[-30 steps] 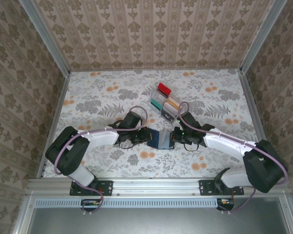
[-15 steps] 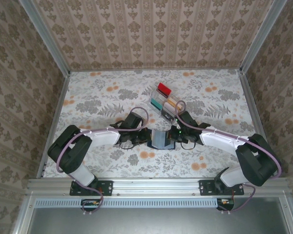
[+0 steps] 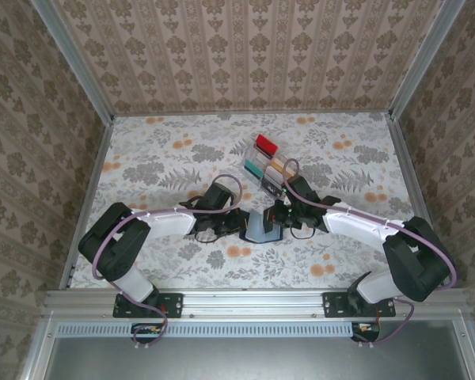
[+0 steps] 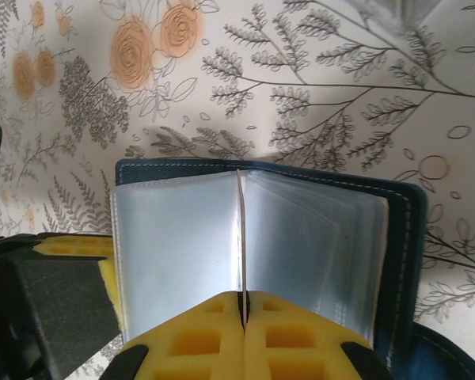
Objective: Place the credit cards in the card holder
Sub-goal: Flip over the card slot on the card holder, then insert the credit card into the card slot.
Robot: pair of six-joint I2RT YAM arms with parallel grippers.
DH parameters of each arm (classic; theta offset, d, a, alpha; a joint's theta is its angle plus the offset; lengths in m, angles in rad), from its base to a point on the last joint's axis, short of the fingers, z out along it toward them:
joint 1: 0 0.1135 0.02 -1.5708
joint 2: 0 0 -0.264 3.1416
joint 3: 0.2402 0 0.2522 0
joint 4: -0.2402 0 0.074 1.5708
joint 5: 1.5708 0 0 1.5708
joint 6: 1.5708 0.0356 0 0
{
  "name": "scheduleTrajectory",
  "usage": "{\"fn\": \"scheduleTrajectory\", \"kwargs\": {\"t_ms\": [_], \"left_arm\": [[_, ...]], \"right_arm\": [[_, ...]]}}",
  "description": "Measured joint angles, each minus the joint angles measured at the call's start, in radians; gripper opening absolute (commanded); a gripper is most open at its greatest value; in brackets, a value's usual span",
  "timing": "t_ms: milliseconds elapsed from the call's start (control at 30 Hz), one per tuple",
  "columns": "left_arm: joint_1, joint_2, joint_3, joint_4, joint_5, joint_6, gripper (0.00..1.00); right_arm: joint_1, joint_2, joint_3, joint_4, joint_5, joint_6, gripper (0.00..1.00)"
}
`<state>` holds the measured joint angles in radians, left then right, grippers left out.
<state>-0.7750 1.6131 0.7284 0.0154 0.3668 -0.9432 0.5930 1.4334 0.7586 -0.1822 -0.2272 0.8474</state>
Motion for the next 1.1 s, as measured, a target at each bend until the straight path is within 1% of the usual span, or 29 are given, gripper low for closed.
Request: {"fn": "scheduleTrajectory", "kwargs": {"t_ms": [133, 333, 400, 467, 633, 767, 900, 1033, 1100], "left_arm": [[-0.006, 0.000, 0.000, 0.000, -0.006, 0.000, 0.08], [-0.010, 0.000, 0.000, 0.001, -0.012, -0.006, 0.09], [-0.010, 0.000, 0.000, 0.000, -0.012, -0.007, 0.10], [-0.010, 0.000, 0.000, 0.000, -0.014, -0.007, 0.10], [-0.010, 0.000, 0.000, 0.000, -0.020, -0.012, 0.10], [-0.010, 0.004, 0.000, 0.002, -0.022, -0.019, 0.11], [-0.010, 0.008, 0.000, 0.005, -0.023, -0.027, 0.12], [-0.010, 0.009, 0.000, 0.010, -0.024, -0.029, 0.14], [-0.010, 0.009, 0.000, 0.010, -0.024, -0.030, 0.18]], "right_arm": [[0.008, 0.034, 0.020, 0.009, -0.021, 0.001, 0.01], [0.014, 0.064, 0.010, 0.106, -0.072, 0.058, 0.01], [0.017, 0.038, 0.000, 0.137, -0.082, 0.084, 0.01], [0.019, -0.014, 0.002, 0.131, -0.079, 0.088, 0.01], [0.019, -0.137, 0.080, 0.035, -0.049, 0.046, 0.00], [0.019, -0.191, 0.079, -0.005, 0.004, 0.036, 0.00], [0.020, -0.163, 0.047, -0.017, 0.010, 0.036, 0.00], [0.029, -0.070, 0.030, -0.002, 0.006, 0.039, 0.00], [0.035, -0.016, 0.029, -0.002, 0.007, 0.039, 0.00]]}}
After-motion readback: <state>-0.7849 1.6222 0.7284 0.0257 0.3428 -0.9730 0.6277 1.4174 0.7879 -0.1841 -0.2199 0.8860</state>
